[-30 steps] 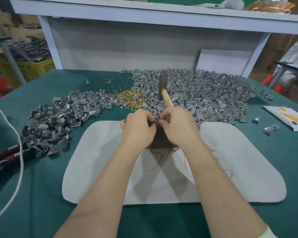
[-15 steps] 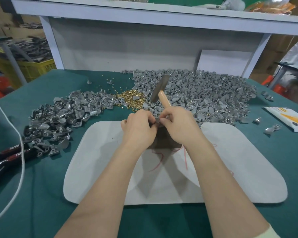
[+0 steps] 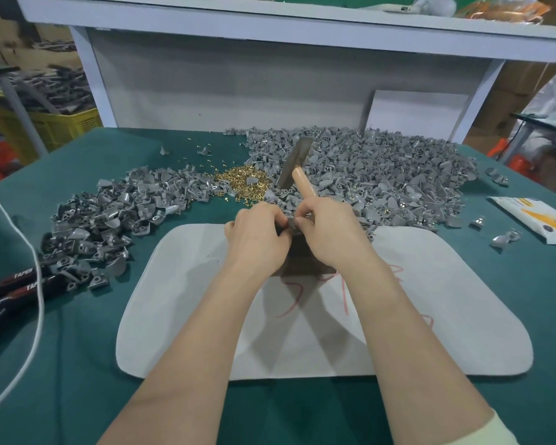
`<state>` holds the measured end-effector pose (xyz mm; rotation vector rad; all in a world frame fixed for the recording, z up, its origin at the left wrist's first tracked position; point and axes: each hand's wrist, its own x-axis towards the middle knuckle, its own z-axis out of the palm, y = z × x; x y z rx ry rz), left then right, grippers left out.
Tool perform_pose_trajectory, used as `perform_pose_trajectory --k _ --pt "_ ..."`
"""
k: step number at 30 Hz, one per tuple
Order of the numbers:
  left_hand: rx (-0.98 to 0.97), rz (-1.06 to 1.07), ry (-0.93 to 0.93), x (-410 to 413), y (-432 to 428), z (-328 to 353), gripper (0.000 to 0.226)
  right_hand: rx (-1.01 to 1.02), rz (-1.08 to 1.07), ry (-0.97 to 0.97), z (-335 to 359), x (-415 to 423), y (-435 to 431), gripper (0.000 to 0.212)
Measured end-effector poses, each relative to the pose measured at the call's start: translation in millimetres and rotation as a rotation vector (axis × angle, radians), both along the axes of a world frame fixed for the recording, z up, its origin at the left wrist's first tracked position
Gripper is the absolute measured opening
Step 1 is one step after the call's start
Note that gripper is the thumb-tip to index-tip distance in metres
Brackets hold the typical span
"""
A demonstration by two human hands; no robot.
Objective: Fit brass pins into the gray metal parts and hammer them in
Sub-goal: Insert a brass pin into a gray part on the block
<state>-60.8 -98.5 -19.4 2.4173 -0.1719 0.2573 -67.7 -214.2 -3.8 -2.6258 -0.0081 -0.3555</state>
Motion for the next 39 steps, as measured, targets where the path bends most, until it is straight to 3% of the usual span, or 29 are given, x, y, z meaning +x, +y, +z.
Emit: perform_pose_trajectory --k 12,30,39 --pt "0.018 -0.006 -0.004 -0.3 -0.4 0.3 0.006 -0.148 -0.014 -0.014 -3.2 -1.0 3.1 0.008" --pt "0.0 -0.002 -0.021 -1.7 -0.3 -0.1 0.012 0.109 -0.044 -0.061 -6.7 2.2 -8.7 0.01" --pt "0.003 -0.008 -0.023 -0.1 0.0 -0.8 0.003 0.034 -0.026 -0.075 -5.7 -1.0 -4.9 0.012"
